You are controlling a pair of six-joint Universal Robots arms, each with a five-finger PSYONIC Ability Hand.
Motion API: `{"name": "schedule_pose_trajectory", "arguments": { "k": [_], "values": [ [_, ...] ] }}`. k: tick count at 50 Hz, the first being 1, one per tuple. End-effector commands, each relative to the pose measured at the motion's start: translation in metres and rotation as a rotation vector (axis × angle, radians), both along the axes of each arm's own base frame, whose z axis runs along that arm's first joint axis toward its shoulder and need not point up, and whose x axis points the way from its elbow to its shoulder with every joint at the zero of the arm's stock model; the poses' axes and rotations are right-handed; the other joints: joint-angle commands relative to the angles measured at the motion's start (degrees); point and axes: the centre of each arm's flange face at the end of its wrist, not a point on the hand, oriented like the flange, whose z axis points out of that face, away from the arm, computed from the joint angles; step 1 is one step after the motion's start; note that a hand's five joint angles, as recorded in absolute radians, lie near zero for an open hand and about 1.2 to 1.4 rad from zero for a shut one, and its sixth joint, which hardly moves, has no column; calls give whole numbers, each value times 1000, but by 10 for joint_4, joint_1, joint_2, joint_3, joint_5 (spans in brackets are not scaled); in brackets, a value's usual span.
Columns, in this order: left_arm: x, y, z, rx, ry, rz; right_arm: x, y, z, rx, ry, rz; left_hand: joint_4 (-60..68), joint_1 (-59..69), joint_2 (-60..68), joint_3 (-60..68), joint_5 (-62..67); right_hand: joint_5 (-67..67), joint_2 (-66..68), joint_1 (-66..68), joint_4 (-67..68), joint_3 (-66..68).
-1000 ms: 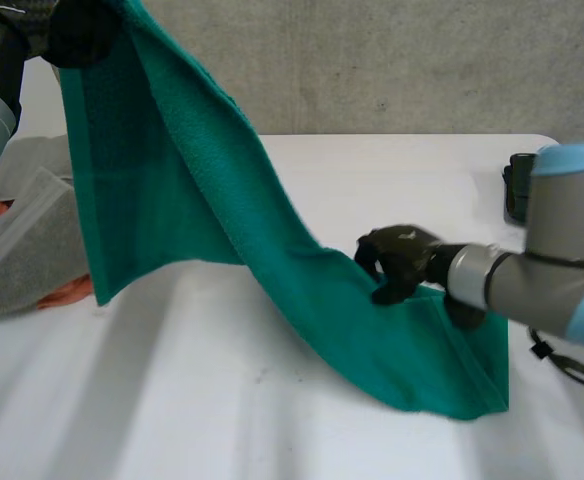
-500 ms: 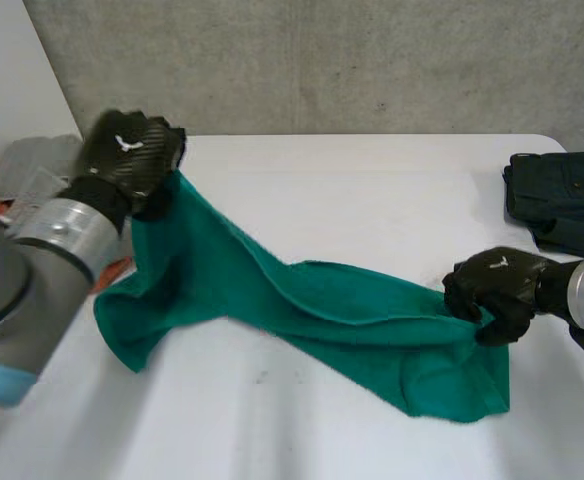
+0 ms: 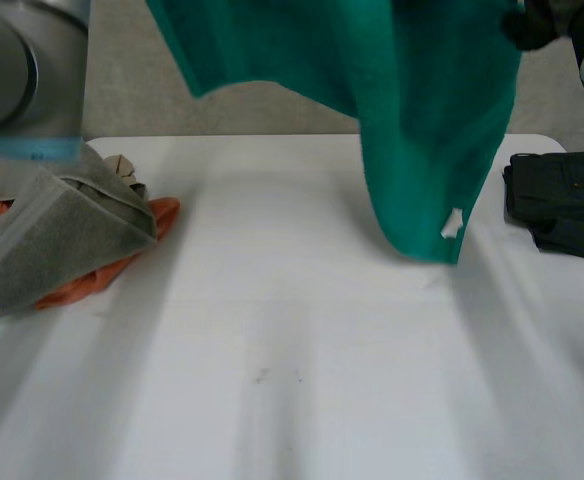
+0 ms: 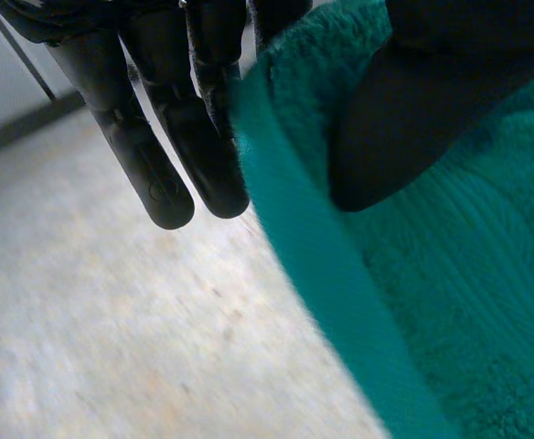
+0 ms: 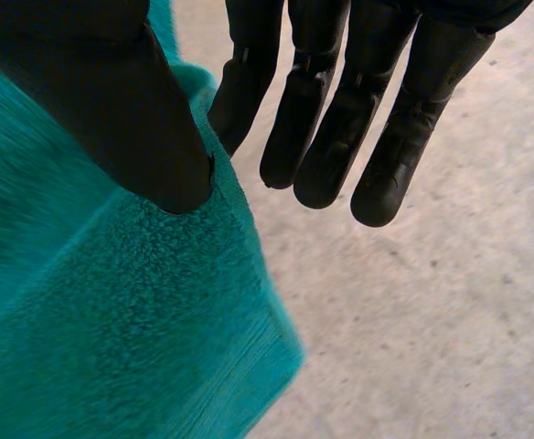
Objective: Fold the laundry.
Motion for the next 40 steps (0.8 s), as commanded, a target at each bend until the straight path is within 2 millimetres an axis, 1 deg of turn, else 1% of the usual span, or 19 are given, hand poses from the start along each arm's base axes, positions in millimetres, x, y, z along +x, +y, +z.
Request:
{"name": "schedule_pose_trajectory", "arguments": {
  "k": [1,3,4,7,8,12,13,15,16,18,21,22,23,26,28,31,33,36,40],
  "values": [
    [26,7,-94,284,-84,24,-3,42,-57,233,163,75,111,138,112,114,139,139,124,190,120,121],
    [29,11,-116,343,-107,26,-4,49,-77,311,210,85,111,138,112,114,139,139,124,190,120,121],
    [31,14,-133,389,-127,30,-5,57,-97,387,261,92,111,138,112,114,139,139,124,190,120,121],
    [33,19,-155,451,-155,26,-7,68,-132,516,354,109,111,138,112,114,139,139,124,190,120,121],
    [34,22,-167,482,-172,19,-8,72,-159,603,415,125,111,138,112,114,139,139,124,190,120,121],
    [34,28,-182,523,-205,-4,-8,71,-204,741,512,154,111,138,112,114,139,139,124,190,120,121],
    [34,28,-183,526,-205,-7,-8,68,-208,748,513,152,111,138,112,114,139,139,124,190,120,121],
    [34,29,-184,530,-210,-12,-8,64,-209,735,507,146,111,138,112,114,139,139,124,190,120,121],
    [33,31,-185,534,-214,-14,-7,56,-208,720,485,131,111,138,112,114,139,139,124,190,120,121],
    [33,32,-182,530,-212,-16,-7,49,-206,705,446,119,111,138,112,114,139,139,124,190,120,121],
    [33,36,-170,499,-203,-20,-14,33,-199,701,320,71,111,138,112,114,139,136,121,188,118,119],
    [33,38,-166,487,-199,-21,-16,29,-197,702,288,61,111,138,112,114,139,26,11,78,8,9],
    [34,41,-157,466,-191,-22,-20,24,-195,711,232,43,111,138,112,114,139,-173,-188,-122,-192,-191],
    [35,45,-147,440,-182,-23,-24,20,-189,714,178,30,111,138,112,114,139,-230,-245,-179,-249,-248],
    [35,48,-141,427,-178,-26,-26,18,-177,692,146,23,111,138,112,114,139,-383,-398,-331,-401,-401],
    [36,52,-135,417,-177,-28,-29,15,-165,658,143,15,111,138,112,114,139,-514,-529,-463,-533,-532],
    [36,54,-133,415,-176,-28,-29,14,-161,644,152,16,111,138,112,114,139,-557,-572,-505,-575,-574],
    [37,55,-136,434,-183,-28,-28,7,-155,627,202,21,111,138,112,114,139,-561,-576,-510,-580,-579],
    [38,59,-146,477,-200,-28,-21,-8,-167,592,395,65,111,138,112,114,139,-561,-576,-510,-580,-579]
  ]
}}
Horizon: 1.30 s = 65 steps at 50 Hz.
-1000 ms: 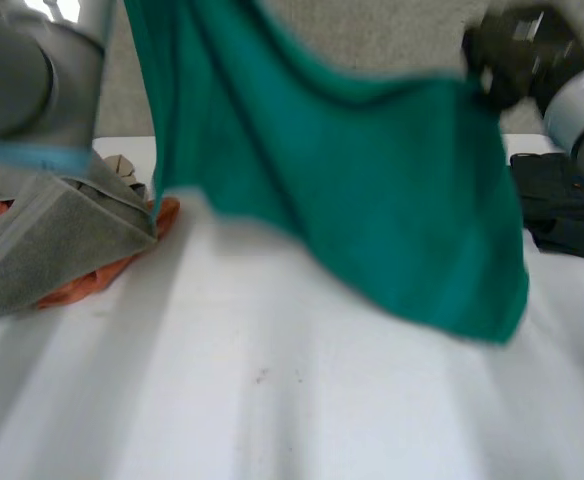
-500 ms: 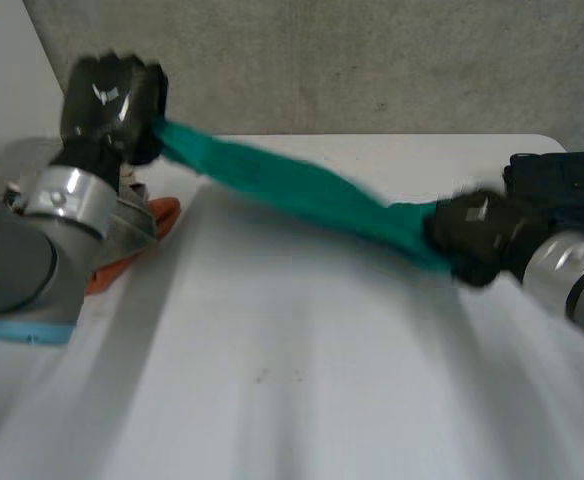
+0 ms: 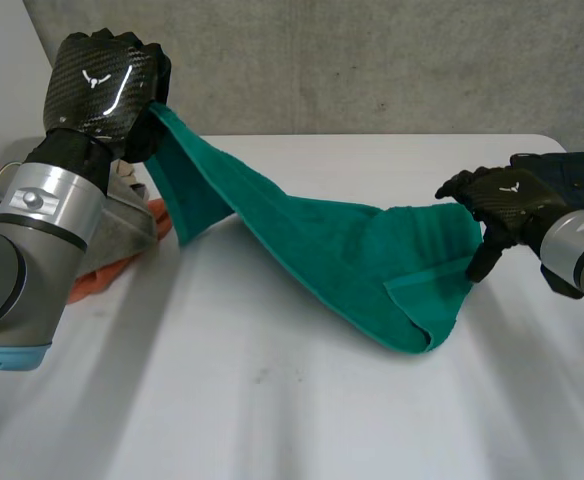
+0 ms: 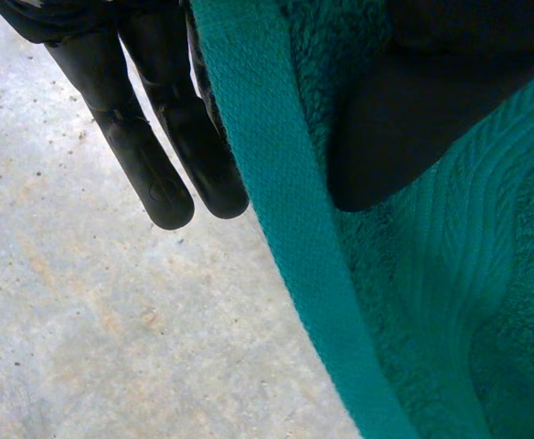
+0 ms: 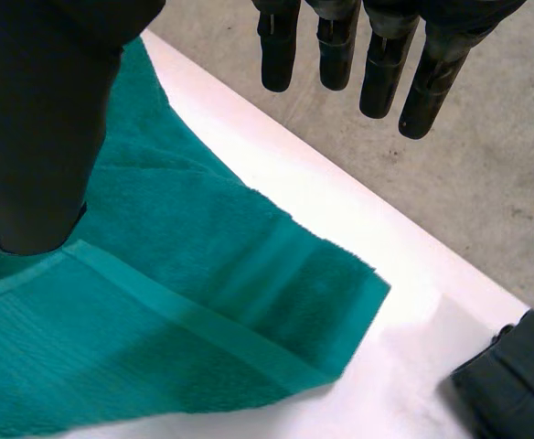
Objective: Fold the laundry.
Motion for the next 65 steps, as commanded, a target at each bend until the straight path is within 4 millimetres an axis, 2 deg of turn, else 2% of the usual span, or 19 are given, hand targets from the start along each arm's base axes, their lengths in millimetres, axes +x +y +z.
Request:
{"name": "schedule_pose_trajectory", "arguments": {
  "k": [1,5,6,10,18,25,34,39,43,47,52,58,61,62,65],
  "values": [
    [2,5,-14,65,-26,1,11,-21,-10,-57,251,156,111,138,112,114,139,-40,-29,-22,-39,-22],
    [4,7,-21,86,-33,4,17,-26,-24,-59,346,245,111,138,112,114,139,-20,-9,-1,-18,-1],
    [4,8,-23,94,-36,4,22,-27,-33,-40,356,272,111,138,112,114,139,14,25,32,16,32],
    [5,9,-28,109,-41,7,35,-24,-50,-10,345,339,111,138,112,114,139,44,55,63,46,62],
    [6,8,-31,117,-43,9,51,-17,-71,15,346,420,111,138,112,114,139,58,69,76,60,76],
    [7,8,-31,117,-43,11,56,-17,-86,32,366,434,111,138,112,114,139,113,124,131,115,131],
    [7,7,-31,117,-42,12,54,-18,-95,37,401,439,111,138,112,114,139,181,192,199,182,199],
    [7,7,-31,118,-43,12,55,-18,-90,13,401,439,111,138,112,114,139,323,334,342,325,342],
    [7,8,-30,115,-42,12,54,-18,-84,6,400,427,111,138,112,114,139,530,541,548,532,548],
    [7,8,-30,115,-42,12,52,-18,-86,13,417,412,111,138,112,114,139,640,651,658,641,658],
    [8,8,-29,113,-40,14,47,-18,-82,12,424,392,111,138,112,114,139,660,671,678,661,678],
    [8,8,-28,112,-45,17,43,-16,-61,-20,421,370,111,138,112,114,139,660,671,678,661,678],
    [11,9,-26,117,-47,26,25,-17,-45,-26,433,319,111,138,112,114,139,660,671,678,661,678],
    [13,9,-24,119,-47,32,8,-19,-36,-19,443,271,111,138,112,114,139,660,671,678,661,678],
    [23,10,-23,160,-60,62,-21,-17,-20,-1,466,192,111,138,112,114,139,660,671,678,661,678]
  ]
}}
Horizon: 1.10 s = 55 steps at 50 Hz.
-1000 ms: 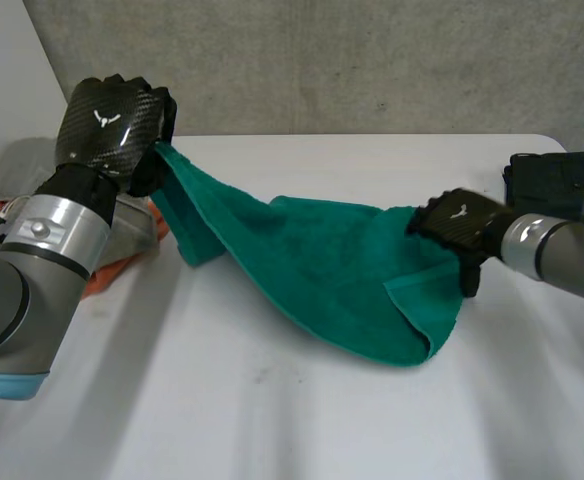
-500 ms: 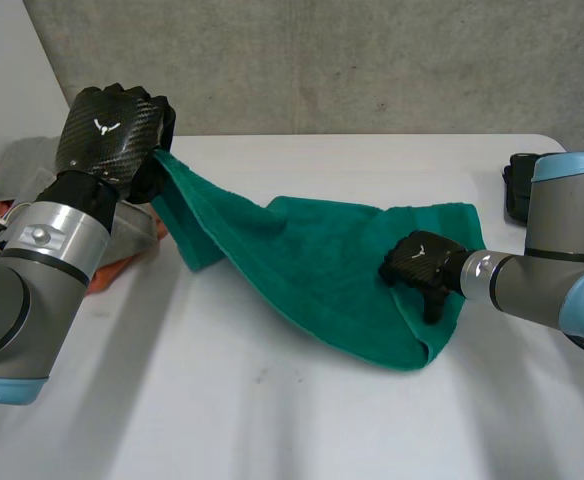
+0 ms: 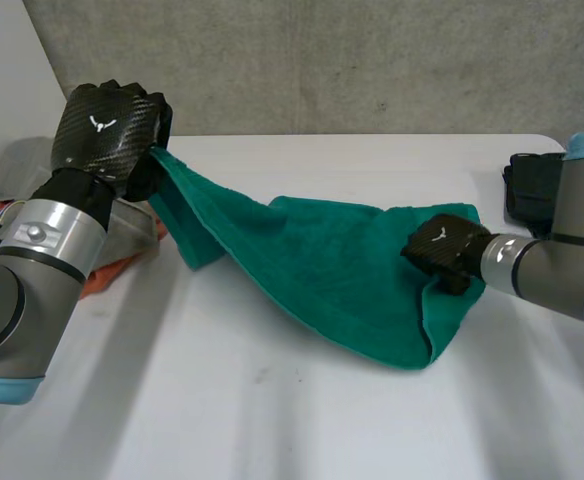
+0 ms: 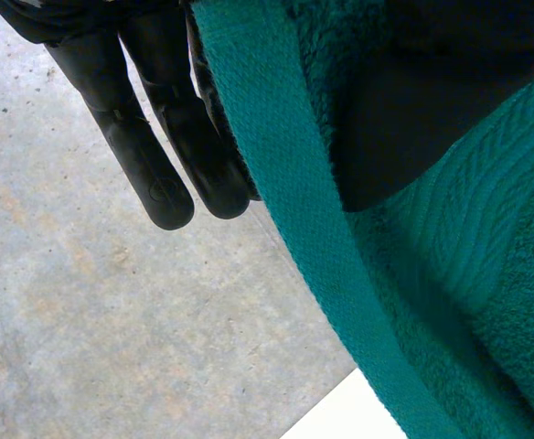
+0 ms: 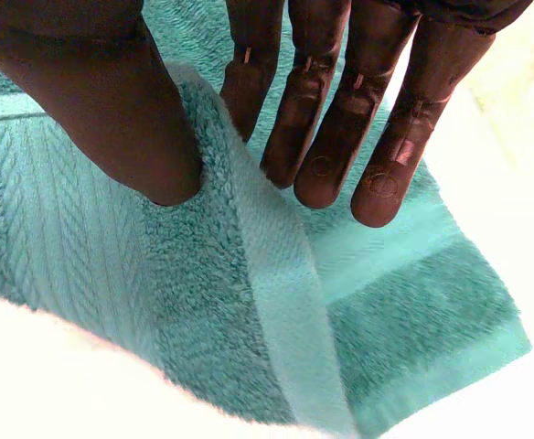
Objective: Fold the laundry.
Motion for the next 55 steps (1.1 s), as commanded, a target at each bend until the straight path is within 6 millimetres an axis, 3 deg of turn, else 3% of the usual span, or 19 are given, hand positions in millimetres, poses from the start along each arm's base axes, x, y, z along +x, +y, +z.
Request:
{"name": "schedule_pose_trajectory", "arguments": {
  "k": [1,4,6,9,14,20,24,27,30,32,35,36,39,40,43,44,48,51,55],
  "values": [
    [19,4,1,85,-32,55,-75,4,48,-21,60,-208,111,138,112,114,139,140,125,196,120,122],
    [25,10,-4,155,-55,67,-99,16,58,13,102,-269,111,138,112,114,139,140,125,196,120,122],
    [30,21,-11,237,-84,69,-121,40,62,99,166,-303,111,138,112,114,139,140,125,196,120,122],
    [36,41,-23,359,-141,72,-133,62,67,164,207,-301,111,138,112,114,139,140,125,196,120,122],
    [42,65,-36,438,-247,71,-151,76,73,187,223,-337,111,138,112,114,139,140,125,196,120,122],
    [46,79,-52,491,-352,64,-153,75,70,186,176,-330,111,138,112,114,139,140,125,196,120,122],
    [46,75,-61,522,-364,61,-154,64,64,128,131,-342,111,138,112,114,139,140,125,196,120,122],
    [41,59,-79,560,-382,55,-159,42,44,121,86,-388,111,138,112,114,139,140,125,196,120,122],
    [30,31,-88,541,-383,49,-155,19,31,87,63,-408,111,138,112,114,139,140,125,196,120,122],
    [24,6,-89,502,-372,57,-135,5,33,23,58,-384,111,138,112,114,139,140,125,196,120,122],
    [14,-25,-77,409,-344,66,-115,-12,48,-85,46,-385,111,138,112,114,139,140,125,196,120,122],
    [8,-49,-60,317,-313,81,-103,-26,64,-182,23,-399,111,138,112,114,139,140,125,196,120,122],
    [-1,-80,-21,151,-252,105,-88,-45,96,-351,-42,-424,111,138,112,114,139,140,125,196,120,122],
    [-6,-96,9,34,-211,118,-82,-58,122,-484,-103,-440,111,138,112,114,139,140,125,196,120,122],
    [-11,-115,59,-171,-134,141,-79,-74,164,-702,-213,-454,111,138,112,114,139,140,125,196,120,122],
    [-12,-124,90,-311,-83,157,-78,-82,188,-835,-290,-455,111,138,112,114,139,140,125,196,120,122],
    [-9,-129,138,-560,36,185,-76,-86,228,-1060,-433,-437,111,138,112,114,139,140,125,196,120,122],
    [-10,-128,145,-619,70,177,-76,-83,239,-1104,-460,-433,111,138,112,114,139,140,125,196,120,122],
    [-6,-131,120,-550,64,171,-70,-80,231,-1071,-466,-424,111,138,112,114,139,140,125,196,120,122]
  ]
}}
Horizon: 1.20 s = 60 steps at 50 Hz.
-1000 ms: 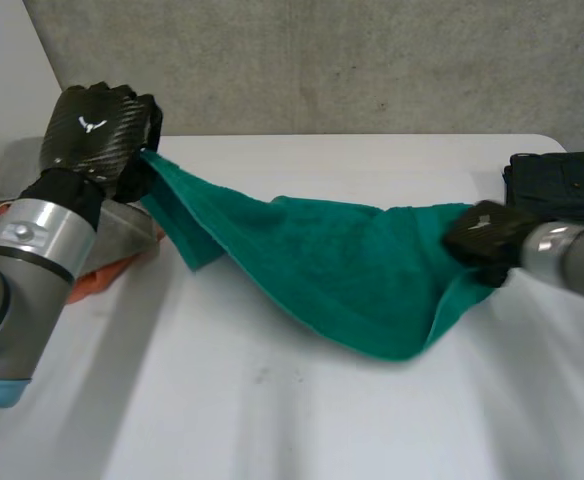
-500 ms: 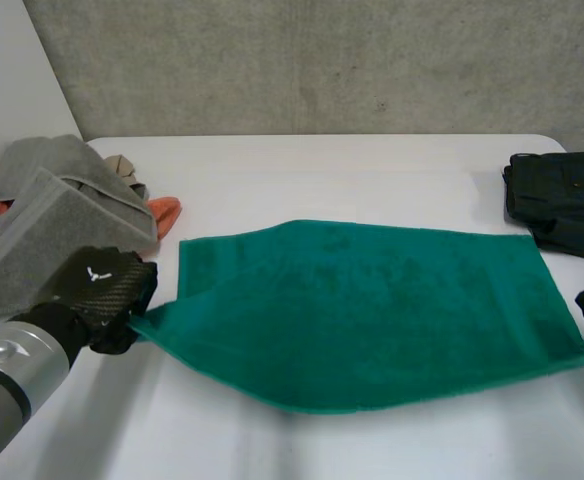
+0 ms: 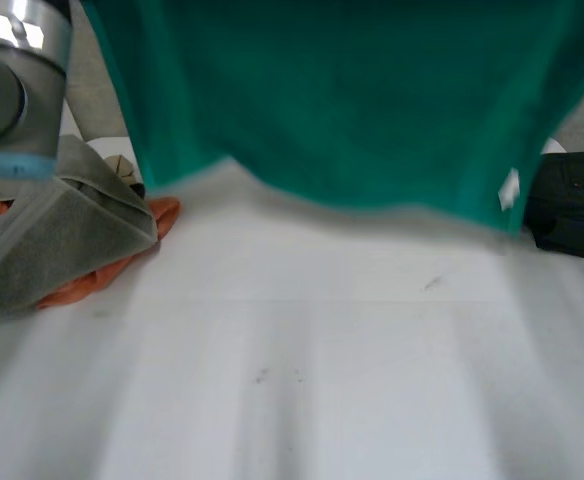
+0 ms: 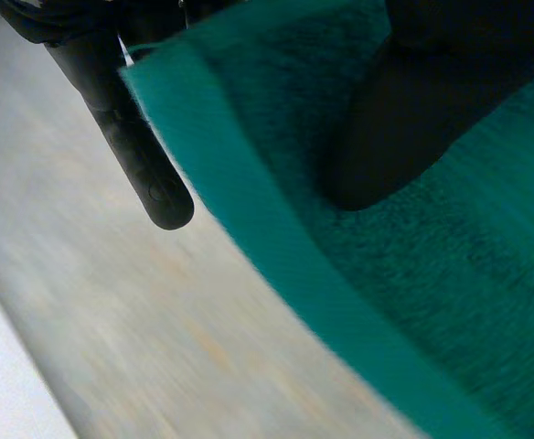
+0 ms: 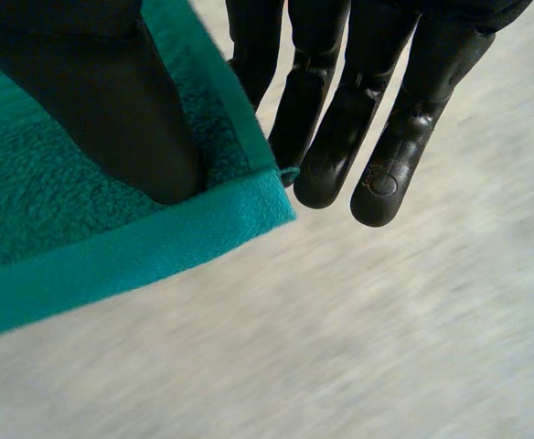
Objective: Fold the laundry.
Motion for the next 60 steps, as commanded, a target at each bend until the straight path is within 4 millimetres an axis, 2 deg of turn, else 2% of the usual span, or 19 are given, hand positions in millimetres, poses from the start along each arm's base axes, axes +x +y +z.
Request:
{"name": "schedule_pose_trajectory", "arguments": {
  "k": [1,7,8,11,12,15,16,20,25,27,32,39,42,45,49,52,53,56,60],
  "values": [
    [3,-1,-25,26,30,-28,5,4,-4,-18,-15,27,111,138,112,114,139,135,125,193,118,122],
    [11,0,-89,213,2,-31,7,3,-49,112,3,43,111,138,112,114,139,135,125,193,118,122],
    [15,1,-108,267,-8,-27,8,3,-65,158,8,52,111,138,112,114,139,135,125,193,118,122],
    [16,5,-133,339,-22,-28,11,2,-97,246,22,70,111,138,112,114,139,135,125,193,118,122],
    [15,10,-147,378,-32,-34,12,4,-119,308,31,80,111,138,112,114,139,135,125,193,118,122],
    [15,16,-168,438,-46,-37,11,7,-150,399,39,91,111,138,112,114,139,135,125,193,118,122],
    [16,21,-183,483,-56,-37,11,10,-169,459,46,95,111,138,112,114,139,135,125,193,118,122],
    [15,35,-221,595,-90,-50,9,21,-202,597,55,91,111,138,112,114,139,135,125,193,118,122],
    [17,57,-245,695,-133,-72,5,40,-216,746,73,90,111,138,112,114,139,135,125,193,118,122],
    [20,66,-248,729,-145,-72,-1,45,-218,801,83,77,111,138,112,114,139,135,125,193,118,122],
    [35,108,-238,872,-202,-49,-33,72,-219,1016,199,16,111,138,112,114,139,135,125,193,118,122],
    [61,182,-217,1169,-346,-8,-73,133,-198,1315,393,-17,111,138,112,114,139,135,125,193,118,122],
    [69,204,-212,1257,-370,2,-87,146,-190,1351,427,-31,111,138,112,114,139,135,125,193,118,122],
    [72,214,-211,1303,-377,0,-90,154,-190,1359,446,-22,111,138,112,114,139,135,125,193,118,122],
    [67,211,-210,1268,-377,-24,-88,153,-194,1334,435,4,111,138,112,114,139,135,125,193,118,122],
    [63,193,-214,1208,-367,-33,-88,137,-193,1224,386,-7,111,138,112,114,139,135,125,193,118,122],
    [58,179,-220,1175,-365,-34,-90,125,-196,1183,345,-23,111,138,112,114,139,135,125,193,118,122],
    [47,160,-226,1114,-368,-45,-89,107,-207,1145,295,-32,111,138,112,114,139,135,125,193,118,122],
    [28,134,-233,1032,-364,-48,-65,85,-218,1063,297,1,111,138,112,114,139,135,125,193,118,122]
  ]
}}
